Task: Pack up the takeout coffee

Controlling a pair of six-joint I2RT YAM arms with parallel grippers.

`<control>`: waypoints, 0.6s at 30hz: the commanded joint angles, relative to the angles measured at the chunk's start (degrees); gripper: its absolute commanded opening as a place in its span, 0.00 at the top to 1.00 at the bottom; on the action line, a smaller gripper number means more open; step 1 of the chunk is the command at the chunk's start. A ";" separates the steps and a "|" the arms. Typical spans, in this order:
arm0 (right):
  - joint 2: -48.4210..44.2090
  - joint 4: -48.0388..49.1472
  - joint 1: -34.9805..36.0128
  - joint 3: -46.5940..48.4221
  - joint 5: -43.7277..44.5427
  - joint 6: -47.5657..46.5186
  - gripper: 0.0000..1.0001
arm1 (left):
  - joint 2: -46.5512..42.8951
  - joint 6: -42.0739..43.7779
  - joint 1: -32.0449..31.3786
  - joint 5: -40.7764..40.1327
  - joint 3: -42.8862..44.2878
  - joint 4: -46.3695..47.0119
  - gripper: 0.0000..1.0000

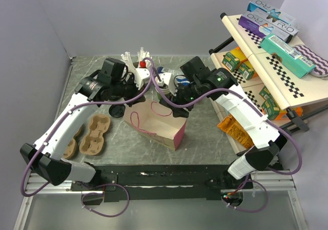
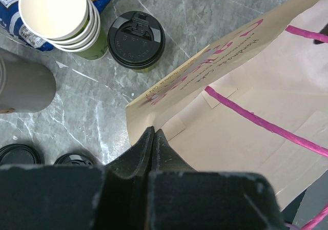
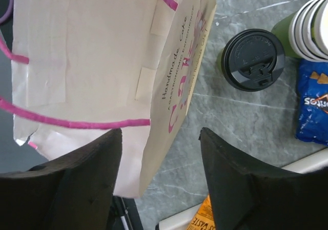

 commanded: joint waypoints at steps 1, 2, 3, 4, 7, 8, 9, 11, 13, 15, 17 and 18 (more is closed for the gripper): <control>0.89 1.04 0.64 -0.51 -0.26 -0.70 0.36 | -0.98 -1.18 0.25 0.15 -0.05 -1.16 0.99; 0.98 0.69 0.73 -0.34 -0.53 -0.79 0.39 | -0.90 -1.27 0.25 0.33 -0.14 -1.16 0.99; 1.41 0.51 0.73 -0.16 -0.70 -0.96 0.41 | -0.90 -1.27 0.25 0.33 -0.14 -1.16 0.99; 1.42 0.33 0.73 -0.25 -0.88 -1.14 0.47 | -0.90 -1.27 0.25 0.33 -0.14 -1.08 0.99; 1.94 -1.60 0.91 0.27 -2.90 -2.55 0.74 | -0.90 -1.35 0.34 0.33 -0.14 -0.99 0.99; 1.94 -2.12 0.99 0.45 -3.86 -2.81 0.80 | -0.81 -1.44 0.34 0.16 -0.14 -0.99 0.98; 1.51 -3.17 0.91 0.37 -4.39 -3.42 0.85 | -0.81 -1.44 0.34 0.07 -0.05 -0.90 0.94; 0.54 -4.84 0.99 -0.25 -5.62 -4.48 0.98 | -0.81 -1.79 0.43 -0.37 0.30 -0.90 0.77; -1.56 -7.48 1.00 -2.08 -6.24 -5.80 1.00 | -0.98 -1.62 0.86 0.06 0.74 -0.81 0.66; -4.28 -9.59 0.91 -3.67 -5.81 -7.02 1.00 | -1.60 -1.09 1.56 1.73 1.17 -0.20 0.57; -7.00 -10.83 0.56 -8.14 -5.01 -6.16 1.00 | -2.82 -1.26 2.09 2.35 1.00 1.20 0.50; -10.59 -10.92 0.38 -9.99 -4.40 -5.80 1.00 | -3.18 -1.53 2.53 2.44 0.83 2.95 0.47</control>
